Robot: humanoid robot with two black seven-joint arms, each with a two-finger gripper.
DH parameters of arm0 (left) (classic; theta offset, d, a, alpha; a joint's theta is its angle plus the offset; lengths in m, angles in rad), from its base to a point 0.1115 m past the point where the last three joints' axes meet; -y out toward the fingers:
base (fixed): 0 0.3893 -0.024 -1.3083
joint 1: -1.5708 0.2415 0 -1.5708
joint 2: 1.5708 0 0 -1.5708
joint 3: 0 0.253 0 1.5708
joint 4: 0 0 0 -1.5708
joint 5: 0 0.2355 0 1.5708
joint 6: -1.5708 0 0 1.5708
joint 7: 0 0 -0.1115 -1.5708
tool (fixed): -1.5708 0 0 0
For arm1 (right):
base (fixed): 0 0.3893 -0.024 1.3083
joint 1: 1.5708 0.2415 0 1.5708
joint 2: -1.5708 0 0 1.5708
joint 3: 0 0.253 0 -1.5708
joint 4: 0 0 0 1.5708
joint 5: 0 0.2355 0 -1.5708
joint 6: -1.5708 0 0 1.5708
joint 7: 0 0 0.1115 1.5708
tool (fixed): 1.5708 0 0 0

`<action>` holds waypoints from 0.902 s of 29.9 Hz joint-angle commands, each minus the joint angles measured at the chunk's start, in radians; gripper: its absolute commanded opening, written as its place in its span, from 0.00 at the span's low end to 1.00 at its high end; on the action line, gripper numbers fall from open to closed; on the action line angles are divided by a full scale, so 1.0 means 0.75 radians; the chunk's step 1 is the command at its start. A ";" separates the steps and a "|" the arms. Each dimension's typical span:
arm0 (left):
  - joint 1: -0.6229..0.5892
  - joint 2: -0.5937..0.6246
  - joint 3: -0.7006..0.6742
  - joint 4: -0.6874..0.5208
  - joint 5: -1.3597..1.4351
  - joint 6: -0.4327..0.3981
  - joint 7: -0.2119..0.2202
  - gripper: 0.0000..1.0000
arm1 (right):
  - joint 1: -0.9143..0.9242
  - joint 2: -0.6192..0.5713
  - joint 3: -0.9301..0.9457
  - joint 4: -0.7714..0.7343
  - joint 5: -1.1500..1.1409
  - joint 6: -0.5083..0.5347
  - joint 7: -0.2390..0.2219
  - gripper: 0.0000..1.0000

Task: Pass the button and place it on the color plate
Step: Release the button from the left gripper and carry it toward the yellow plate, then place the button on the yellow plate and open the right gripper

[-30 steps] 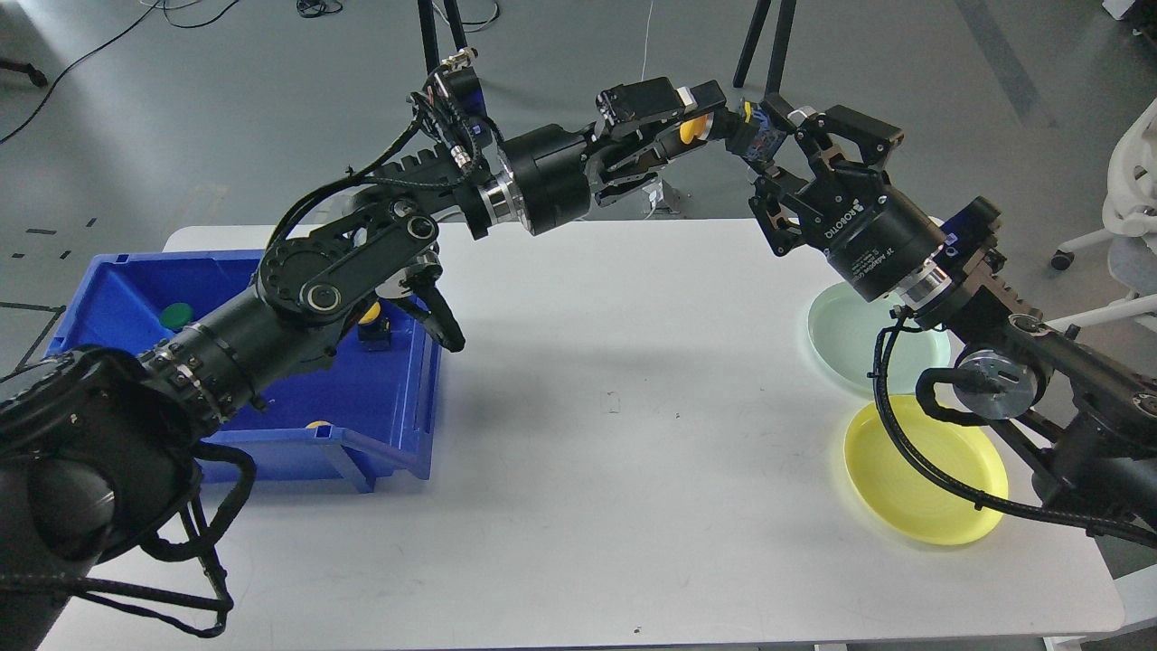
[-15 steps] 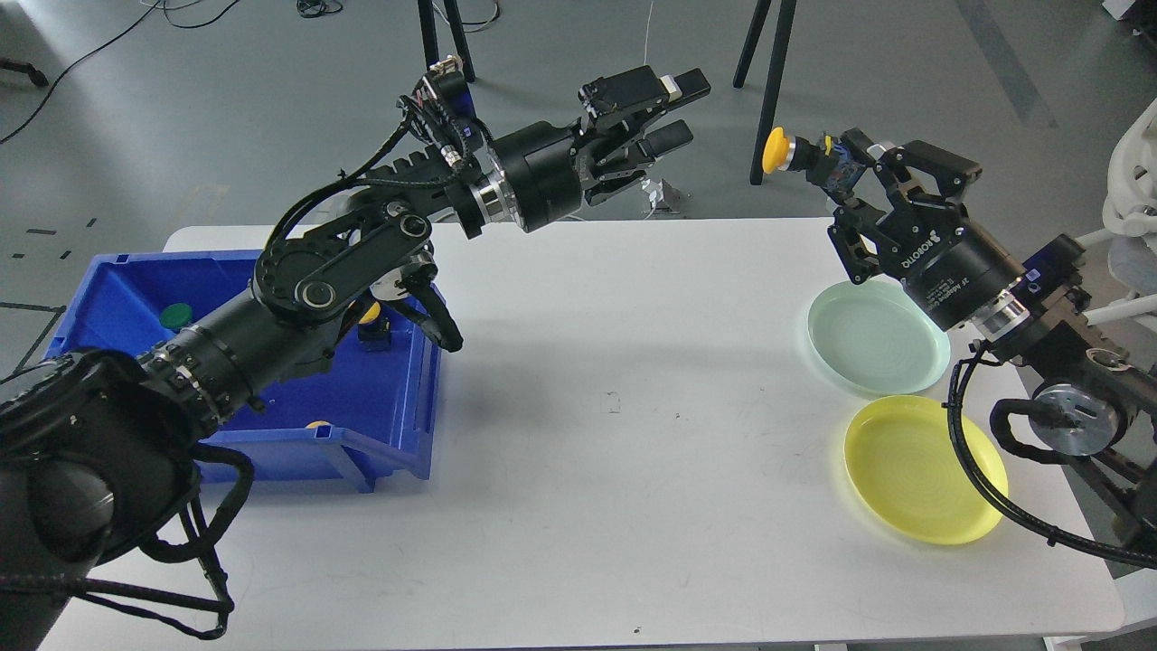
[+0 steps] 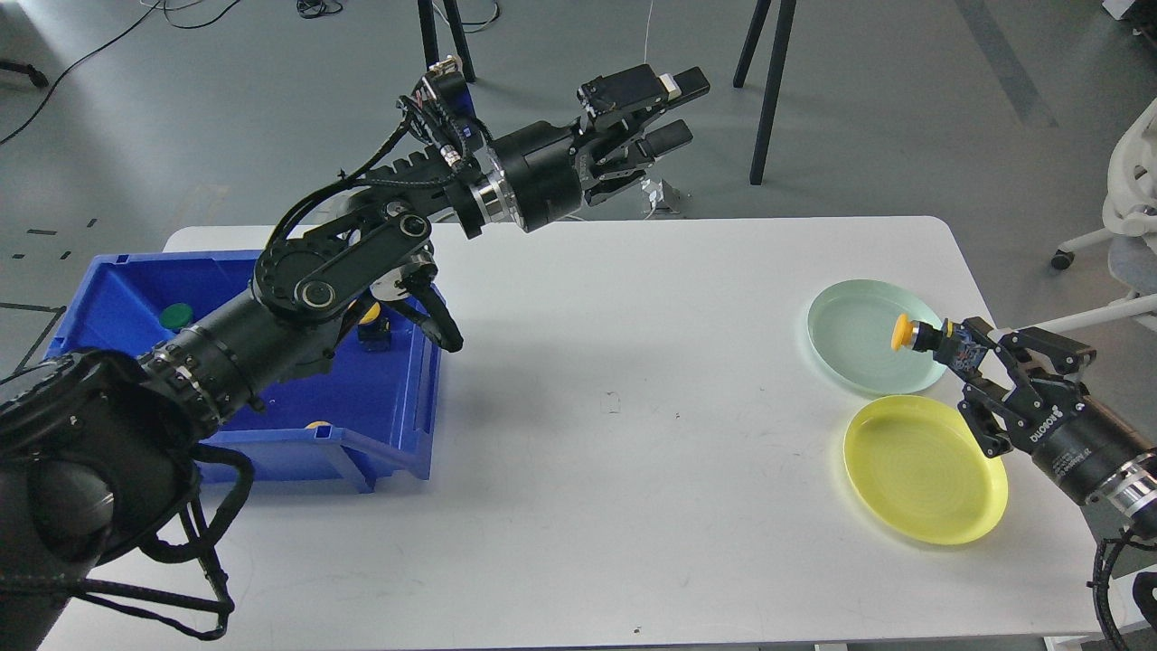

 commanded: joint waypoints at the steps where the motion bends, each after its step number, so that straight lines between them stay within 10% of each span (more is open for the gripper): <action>1: -0.001 0.000 0.000 0.000 -0.002 0.000 0.000 0.72 | -0.040 0.001 -0.004 -0.069 -0.001 -0.007 0.000 0.17; 18: 0.001 -0.002 0.000 0.000 -0.002 0.000 0.000 0.72 | -0.171 0.036 -0.019 -0.186 -0.008 -0.010 0.000 0.19; 27: -0.001 -0.002 0.000 0.000 -0.002 0.000 0.000 0.72 | -0.173 0.087 -0.023 -0.209 0.001 -0.012 0.000 0.42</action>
